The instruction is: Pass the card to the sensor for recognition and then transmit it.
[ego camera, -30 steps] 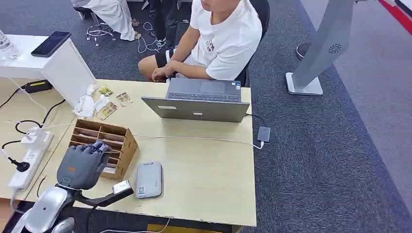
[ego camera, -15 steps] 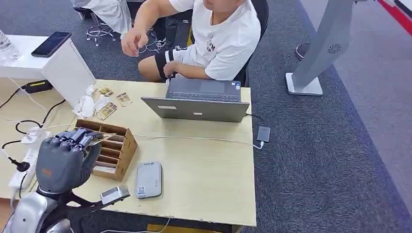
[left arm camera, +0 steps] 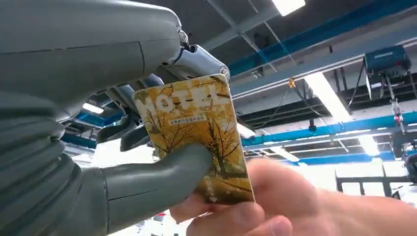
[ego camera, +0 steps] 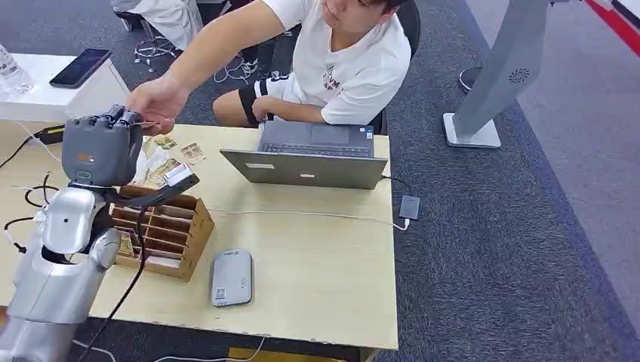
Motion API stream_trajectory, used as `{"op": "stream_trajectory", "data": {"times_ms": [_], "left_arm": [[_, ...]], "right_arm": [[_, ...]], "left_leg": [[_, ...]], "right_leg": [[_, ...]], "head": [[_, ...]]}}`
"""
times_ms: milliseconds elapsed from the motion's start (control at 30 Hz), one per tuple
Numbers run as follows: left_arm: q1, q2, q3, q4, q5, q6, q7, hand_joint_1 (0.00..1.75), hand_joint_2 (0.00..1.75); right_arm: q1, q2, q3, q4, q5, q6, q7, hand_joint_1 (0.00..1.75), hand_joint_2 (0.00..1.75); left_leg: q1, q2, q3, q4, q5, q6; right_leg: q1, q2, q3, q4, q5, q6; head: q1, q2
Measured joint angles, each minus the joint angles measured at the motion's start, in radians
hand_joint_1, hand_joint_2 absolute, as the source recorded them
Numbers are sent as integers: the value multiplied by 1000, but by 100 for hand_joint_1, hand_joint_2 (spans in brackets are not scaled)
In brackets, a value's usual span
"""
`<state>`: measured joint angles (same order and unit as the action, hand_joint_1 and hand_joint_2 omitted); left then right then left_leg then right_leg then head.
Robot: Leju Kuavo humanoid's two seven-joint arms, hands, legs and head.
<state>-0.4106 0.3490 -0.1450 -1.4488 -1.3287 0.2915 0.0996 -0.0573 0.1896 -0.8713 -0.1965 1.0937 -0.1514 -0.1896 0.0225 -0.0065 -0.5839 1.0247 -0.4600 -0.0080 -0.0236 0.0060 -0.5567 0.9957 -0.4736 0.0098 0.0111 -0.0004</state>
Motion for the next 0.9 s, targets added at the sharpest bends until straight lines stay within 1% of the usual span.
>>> {"op": "stream_trajectory", "data": {"times_ms": [167,200,233,333,400,533,633,733,767,800,833,867,900], "left_arm": [[-23,-2,0,72,-1,-2,5,175,175],[-25,-2,0,89,1,0,5,141,175],[-24,0,0,101,5,6,5,0,175],[-16,3,1,141,1,55,4,0,175],[-5,5,3,160,0,77,1,0,175],[35,6,9,161,0,130,-23,0,175],[132,5,26,91,-8,175,-40,0,175],[202,6,42,26,-5,205,-55,0,175],[259,9,58,-21,23,244,-78,0,175],[320,9,74,-74,76,298,-114,0,175],[383,6,95,-128,151,350,-168,0,175],[439,-2,121,-182,243,385,-254,0,175],[503,-17,153,-233,360,387,-347,0,175]], "right_arm": [[0,0,1,2,4,0,16,0,175],[0,0,1,3,4,0,21,0,175],[1,0,1,3,4,0,25,0,175],[4,0,2,3,6,0,31,0,175],[4,0,2,3,6,0,29,0,175],[5,0,2,4,2,0,20,0,175],[8,0,2,4,-1,0,17,0,175],[10,0,2,4,-5,0,18,0,175],[10,0,2,4,-15,-2,18,0,175],[12,0,1,4,-24,-6,18,0,175],[16,0,-1,4,-32,-10,18,0,175],[22,0,-3,4,-39,-17,17,0,175],[26,0,-6,4,-46,-20,14,0,175]], "left_leg": [[0,1,-1,0,0,0],[0,1,-2,0,0,0],[0,1,-2,0,0,0],[0,0,-2,0,0,0],[0,0,-2,0,0,0],[0,1,-3,0,0,0],[0,4,-3,0,-1,0],[0,3,-6,0,-1,1],[0,6,-5,-1,-3,-1],[0,11,-4,-1,-5,-1],[0,14,-2,-1,-6,0],[0,13,-4,-1,-6,0],[0,13,-4,-1,-7,0]], "right_leg": [[0,0,-2,0,0,0],[0,0,-2,0,0,0],[0,0,-2,0,0,0],[0,0,-2,0,0,0],[0,0,-2,0,0,0],[0,0,-2,0,0,0],[0,4,-3,0,0,0],[0,3,-4,0,-1,1],[0,5,-4,0,-1,0],[0,10,-4,0,-1,0],[0,13,-5,0,-1,0],[0,13,-5,0,-2,1],[0,13,-5,0,-3,2]], "head": [[0,0],[0,0],[0,0],[0,0],[0,0],[0,0],[0,0],[1,0],[1,0],[0,0],[-2,0],[-1,0],[0,0]]}}
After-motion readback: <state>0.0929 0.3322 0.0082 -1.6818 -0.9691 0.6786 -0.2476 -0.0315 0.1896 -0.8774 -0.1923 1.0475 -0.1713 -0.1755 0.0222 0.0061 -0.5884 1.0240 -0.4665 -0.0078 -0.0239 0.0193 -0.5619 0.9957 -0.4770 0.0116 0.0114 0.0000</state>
